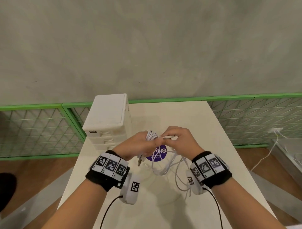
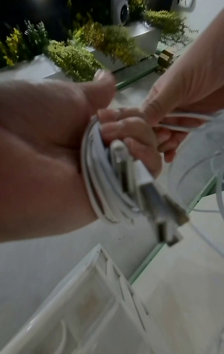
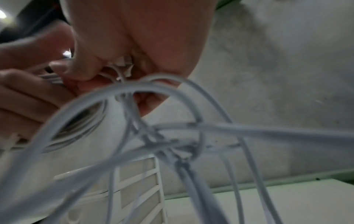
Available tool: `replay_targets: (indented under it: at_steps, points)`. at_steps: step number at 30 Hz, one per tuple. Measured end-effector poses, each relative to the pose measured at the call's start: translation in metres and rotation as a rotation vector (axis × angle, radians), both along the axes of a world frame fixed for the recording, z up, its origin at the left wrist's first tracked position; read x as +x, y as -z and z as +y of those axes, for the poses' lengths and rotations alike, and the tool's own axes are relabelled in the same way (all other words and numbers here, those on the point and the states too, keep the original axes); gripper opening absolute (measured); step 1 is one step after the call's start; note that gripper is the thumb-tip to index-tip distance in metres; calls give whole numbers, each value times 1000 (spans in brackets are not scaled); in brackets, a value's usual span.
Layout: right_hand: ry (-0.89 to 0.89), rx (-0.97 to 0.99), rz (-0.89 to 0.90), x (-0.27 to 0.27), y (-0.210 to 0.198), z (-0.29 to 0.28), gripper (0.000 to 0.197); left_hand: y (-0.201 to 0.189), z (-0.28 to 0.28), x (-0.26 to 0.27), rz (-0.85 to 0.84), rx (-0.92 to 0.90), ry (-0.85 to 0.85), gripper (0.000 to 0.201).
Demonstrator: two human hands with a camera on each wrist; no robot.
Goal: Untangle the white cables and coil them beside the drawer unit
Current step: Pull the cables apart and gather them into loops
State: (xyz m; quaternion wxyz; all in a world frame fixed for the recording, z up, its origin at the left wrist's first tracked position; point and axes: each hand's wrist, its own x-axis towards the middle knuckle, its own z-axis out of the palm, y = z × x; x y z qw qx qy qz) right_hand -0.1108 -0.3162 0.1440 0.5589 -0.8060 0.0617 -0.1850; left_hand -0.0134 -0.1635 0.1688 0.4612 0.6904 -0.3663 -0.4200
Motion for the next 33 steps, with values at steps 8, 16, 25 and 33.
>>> replay_targets:
  at_steps: [8,16,25,33]
  points:
    - [65,5,116,-12,45,-1,16,-18,5,13,-58,-230,-390,40]
    - [97,-57,149,-22,63,-14,22,-24,12,25,31,-324,-675,36]
    - [638,170,172,-44,76,-70,14,-33,44,61,167,-534,-1027,27]
    - [416,58,546,-41,94,-71,63,-33,29,41,56,-357,-836,27]
